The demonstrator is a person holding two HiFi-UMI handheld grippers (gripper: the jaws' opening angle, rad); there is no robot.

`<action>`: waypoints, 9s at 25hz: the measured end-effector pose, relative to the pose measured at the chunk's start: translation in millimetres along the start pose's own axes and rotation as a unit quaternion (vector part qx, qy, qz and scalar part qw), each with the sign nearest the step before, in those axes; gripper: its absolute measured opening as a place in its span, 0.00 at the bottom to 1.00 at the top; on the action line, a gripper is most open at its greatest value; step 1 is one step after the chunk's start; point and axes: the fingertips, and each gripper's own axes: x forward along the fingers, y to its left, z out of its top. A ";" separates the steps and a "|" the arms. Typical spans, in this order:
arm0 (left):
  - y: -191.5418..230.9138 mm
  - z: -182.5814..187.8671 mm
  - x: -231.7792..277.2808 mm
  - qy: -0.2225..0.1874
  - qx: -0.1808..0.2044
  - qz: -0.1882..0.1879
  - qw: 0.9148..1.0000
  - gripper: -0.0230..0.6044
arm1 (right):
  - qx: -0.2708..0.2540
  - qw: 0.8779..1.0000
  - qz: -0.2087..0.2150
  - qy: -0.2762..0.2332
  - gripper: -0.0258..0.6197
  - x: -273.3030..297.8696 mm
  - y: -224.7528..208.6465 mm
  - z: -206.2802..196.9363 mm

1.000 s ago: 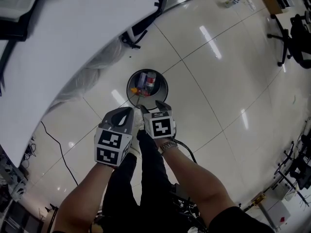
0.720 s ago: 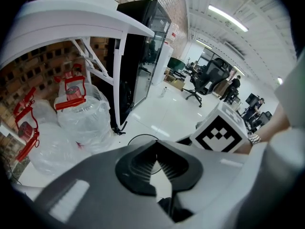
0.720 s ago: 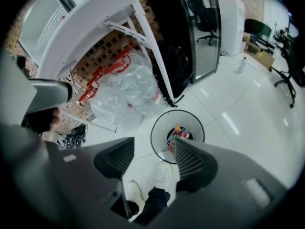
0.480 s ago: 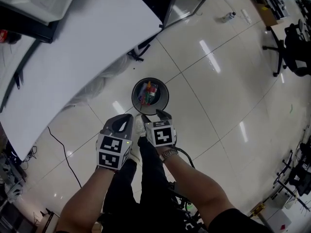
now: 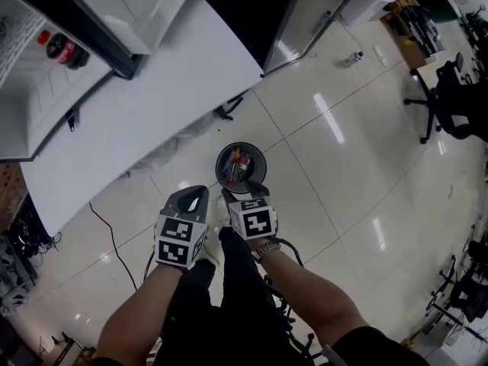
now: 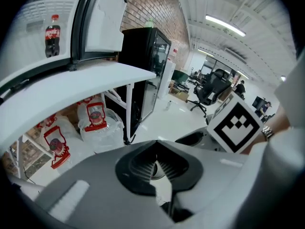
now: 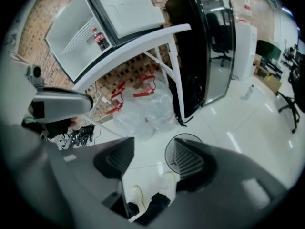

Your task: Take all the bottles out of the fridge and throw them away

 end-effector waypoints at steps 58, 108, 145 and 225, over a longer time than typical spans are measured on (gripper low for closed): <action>287.0 186.3 -286.1 -0.220 0.004 0.157 0.963 0.04 | -0.219 0.953 -0.002 -0.212 0.45 -20.7 327.8 396.5; 324.7 204.6 -252.1 -0.193 0.026 0.094 0.976 0.04 | -0.198 0.961 -0.047 -0.185 0.51 32.0 324.8 425.9; 44.4 157.9 -151.0 -0.154 0.052 0.076 0.984 0.04 | -0.186 0.967 -0.014 -0.177 0.51 -134.6 133.4 227.0; -2.8 -40.4 25.6 0.017 0.008 -0.017 1.000 0.04 | 0.025 0.999 -0.018 0.017 0.39 26.6 0.0 -35.1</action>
